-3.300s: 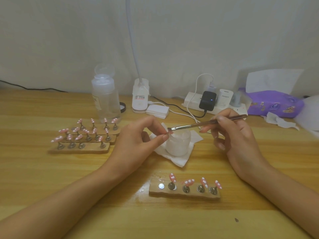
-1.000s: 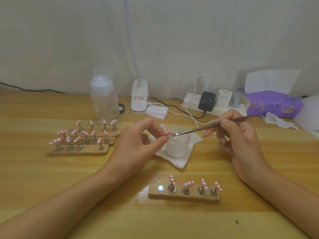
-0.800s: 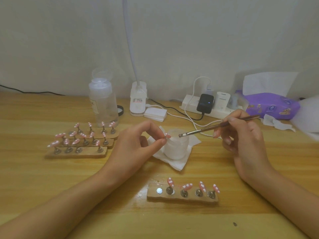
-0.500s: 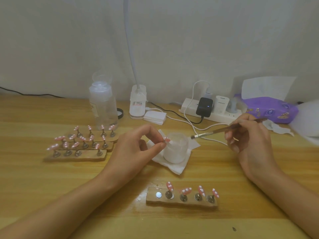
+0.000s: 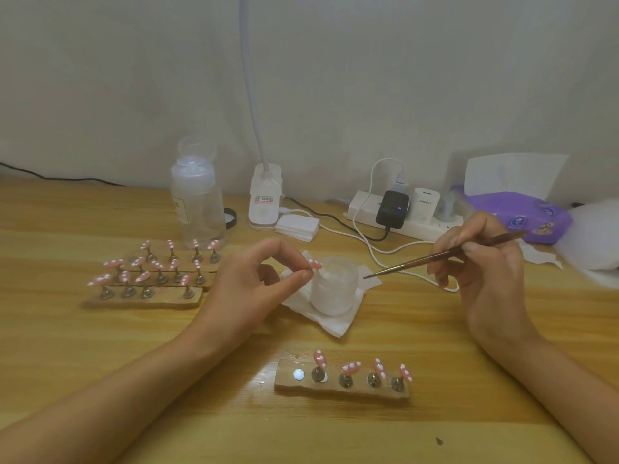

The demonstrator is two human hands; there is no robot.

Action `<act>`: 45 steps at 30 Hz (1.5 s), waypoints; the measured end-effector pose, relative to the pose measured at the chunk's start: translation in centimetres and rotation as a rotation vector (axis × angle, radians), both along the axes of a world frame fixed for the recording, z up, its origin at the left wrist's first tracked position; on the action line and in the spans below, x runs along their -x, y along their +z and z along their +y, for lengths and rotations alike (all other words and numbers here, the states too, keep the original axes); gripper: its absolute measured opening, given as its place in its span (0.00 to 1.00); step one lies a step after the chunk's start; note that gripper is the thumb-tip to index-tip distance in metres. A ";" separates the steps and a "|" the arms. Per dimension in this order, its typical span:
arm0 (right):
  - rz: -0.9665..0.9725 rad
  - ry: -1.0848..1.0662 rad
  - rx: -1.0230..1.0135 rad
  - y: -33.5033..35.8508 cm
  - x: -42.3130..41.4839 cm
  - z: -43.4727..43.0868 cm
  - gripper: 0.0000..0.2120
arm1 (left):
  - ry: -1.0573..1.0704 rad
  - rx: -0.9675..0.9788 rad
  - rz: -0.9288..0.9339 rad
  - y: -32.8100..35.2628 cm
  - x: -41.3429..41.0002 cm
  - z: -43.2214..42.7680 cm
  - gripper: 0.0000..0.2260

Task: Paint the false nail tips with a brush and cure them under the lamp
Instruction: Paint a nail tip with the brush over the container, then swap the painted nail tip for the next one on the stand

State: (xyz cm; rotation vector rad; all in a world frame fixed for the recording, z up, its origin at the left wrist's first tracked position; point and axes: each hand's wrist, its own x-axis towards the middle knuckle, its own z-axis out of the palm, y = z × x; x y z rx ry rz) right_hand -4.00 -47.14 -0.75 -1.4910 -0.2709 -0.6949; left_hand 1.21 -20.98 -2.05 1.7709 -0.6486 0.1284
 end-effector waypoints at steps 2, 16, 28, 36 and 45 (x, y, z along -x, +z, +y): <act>0.019 -0.009 -0.075 0.0 -0.3 0.1 0.14 | -0.025 0.127 -0.013 1.2 0.3 0.0 0.02; 0.121 -0.053 -0.145 -0.1 -0.7 0.4 0.14 | -0.164 -0.051 0.202 2.4 4.2 3.5 0.06; 0.148 -0.081 -0.122 -0.2 -0.9 0.4 0.12 | -0.219 -0.353 0.135 1.0 4.1 3.8 0.04; 0.166 -0.094 -0.096 -0.2 -0.9 0.4 0.09 | -0.288 -0.362 0.159 1.0 4.0 3.8 0.04; 0.161 -0.104 -0.097 -0.3 -0.9 0.3 0.12 | -0.303 -0.363 0.152 0.6 3.9 4.0 0.08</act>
